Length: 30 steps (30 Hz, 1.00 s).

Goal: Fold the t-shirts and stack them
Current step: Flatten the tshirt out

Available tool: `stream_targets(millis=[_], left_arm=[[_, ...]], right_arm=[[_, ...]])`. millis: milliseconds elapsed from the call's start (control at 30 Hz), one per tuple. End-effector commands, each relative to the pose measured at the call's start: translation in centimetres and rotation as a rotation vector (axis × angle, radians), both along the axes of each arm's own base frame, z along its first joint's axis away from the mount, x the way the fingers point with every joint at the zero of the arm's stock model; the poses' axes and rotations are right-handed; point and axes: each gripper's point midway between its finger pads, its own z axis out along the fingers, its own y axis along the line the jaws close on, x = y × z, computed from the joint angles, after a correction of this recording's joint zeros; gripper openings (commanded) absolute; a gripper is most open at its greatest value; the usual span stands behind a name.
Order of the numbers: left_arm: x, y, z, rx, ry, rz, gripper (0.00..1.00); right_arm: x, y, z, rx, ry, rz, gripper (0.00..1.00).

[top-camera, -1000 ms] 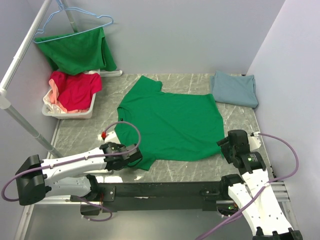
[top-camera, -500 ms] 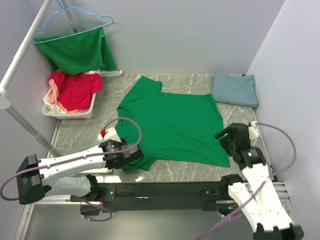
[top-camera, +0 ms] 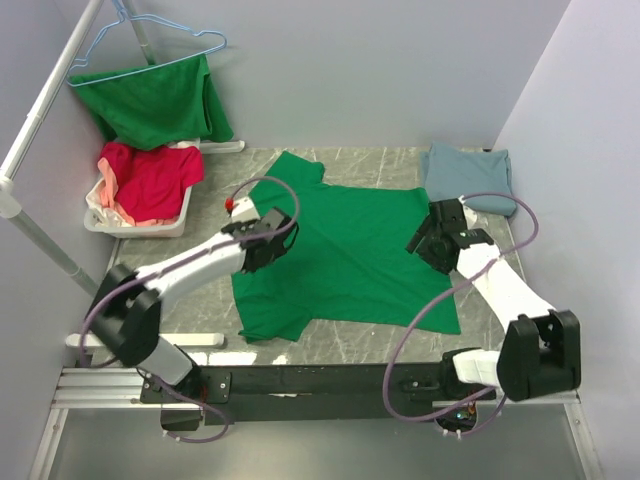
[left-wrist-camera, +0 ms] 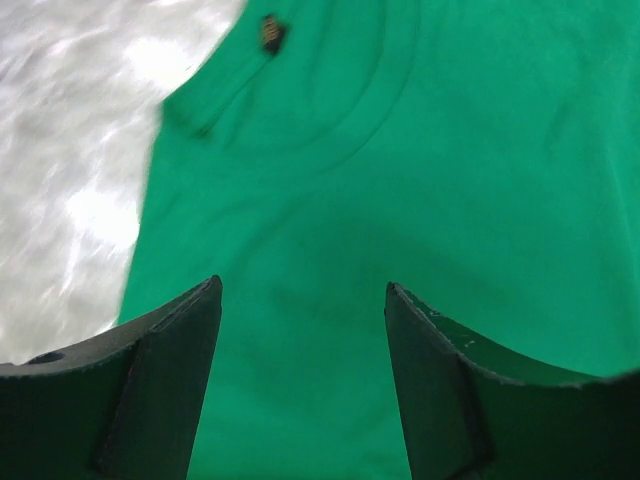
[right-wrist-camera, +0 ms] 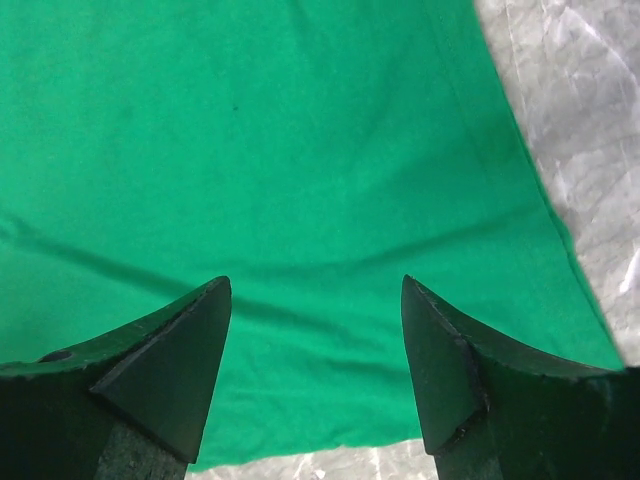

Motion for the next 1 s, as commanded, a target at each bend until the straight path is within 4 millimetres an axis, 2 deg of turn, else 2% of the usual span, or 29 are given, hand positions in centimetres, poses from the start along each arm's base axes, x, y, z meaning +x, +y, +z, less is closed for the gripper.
stream_targets(millis=[0,33,67,133,233,367,767,900,967], left_arm=[[5.1,-2.4,-0.9,-0.025,0.029,-0.139,0.71],[5.9,-2.7,-0.9,-0.028,0.036,-0.143,0.7],[6.1,-2.4,-2.3,-0.004,0.076,-0.143,0.7],[6.8,-2.5,-2.8,0.0,0.085,-0.149,0.7],[7.2,-2.1,-4.2,-0.001,0.121,-0.15,0.7],[7.3,-0.5,-6.2,0.032,0.181,-0.113,0.71],[3.8,4.2,-11.0,0.094,0.351,0.023,0.72],[3.0,5.1,-11.7,0.108,0.379,0.051,0.71],[2.9,5.5,-11.5,0.106,0.377,0.064,0.71]], right_arm=[[2.0,-0.1,-0.1,-0.058,0.006,0.045,0.76],[2.0,-0.2,-1.0,-0.066,0.038,0.04,0.76],[2.2,-0.3,-1.4,-0.074,0.048,0.038,0.76],[2.4,-0.1,-2.7,-0.069,0.081,0.047,0.76],[2.8,0.3,-4.4,-0.064,0.13,0.053,0.77],[3.5,0.4,-5.8,-0.068,0.171,0.057,0.76],[5.8,1.2,-8.1,-0.064,0.248,0.075,0.76],[6.5,1.4,-8.3,-0.064,0.255,0.083,0.75],[6.6,1.4,-8.4,-0.066,0.268,0.088,0.75]])
